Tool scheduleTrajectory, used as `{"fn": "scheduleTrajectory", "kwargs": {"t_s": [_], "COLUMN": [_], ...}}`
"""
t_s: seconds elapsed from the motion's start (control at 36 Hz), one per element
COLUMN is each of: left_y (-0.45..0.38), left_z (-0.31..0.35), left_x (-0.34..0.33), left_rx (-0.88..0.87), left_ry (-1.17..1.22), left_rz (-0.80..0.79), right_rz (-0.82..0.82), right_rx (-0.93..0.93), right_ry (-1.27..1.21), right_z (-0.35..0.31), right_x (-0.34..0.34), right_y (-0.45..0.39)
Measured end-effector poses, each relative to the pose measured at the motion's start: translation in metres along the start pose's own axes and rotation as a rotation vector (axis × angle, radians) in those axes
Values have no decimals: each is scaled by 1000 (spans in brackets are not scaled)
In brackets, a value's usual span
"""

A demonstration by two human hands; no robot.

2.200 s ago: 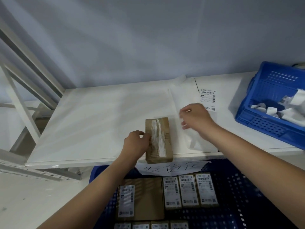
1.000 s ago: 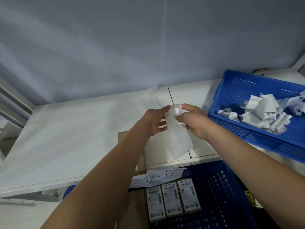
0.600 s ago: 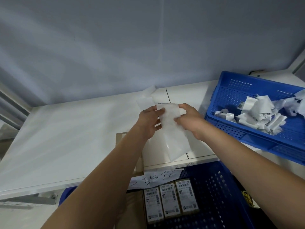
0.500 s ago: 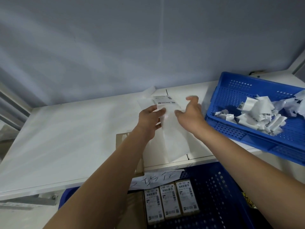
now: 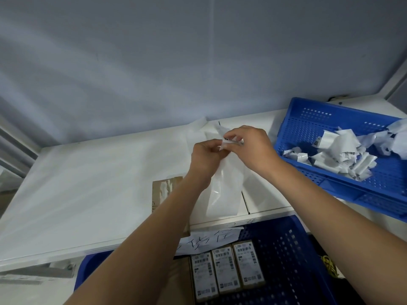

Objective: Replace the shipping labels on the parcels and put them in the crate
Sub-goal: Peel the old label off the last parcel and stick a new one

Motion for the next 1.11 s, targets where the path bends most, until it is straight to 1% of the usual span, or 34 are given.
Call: {"fn": "scheduleTrajectory", "kwargs": {"t_s": [0.14, 0.28, 0.36, 0.47, 0.69, 0.92, 1.11], "left_y": [-3, -6, -8, -6, -6, -6, -6], "left_z": [-1, -2, -6, -7, -4, 0, -4], "left_x": [-2, -1, 1, 3, 0, -2, -1], "left_rx": [-34, 1, -11, -37, -62, -52, -74], "left_ry": [-5, -53, -74, -70, -157, -210, -251], "left_rz": [-7, 8, 16, -11, -19, -26, -52], "right_rz": [5, 8, -15, -52, -62, -47, -97], "right_rx": [-15, -18, -30, -45, -31, -53, -80], "right_ry": [-27, -105, -69, -83, -79, -207, -165], "right_z": [8, 8, 10, 13, 14, 18, 24], "right_x": [0, 5, 7, 6, 7, 13, 11], "right_y": [-3, -5, -6, -6, -7, -10, -11]}}
Point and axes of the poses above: each hand's wrist, its own y-axis away from the middle knuckle, its own x-axis out of the back of the hand, z = x × y, the point moved 4 cm from there along -y, towards the middle knuckle, and after that the axes turned 5 degrees about -z, right-handed, at the moved point
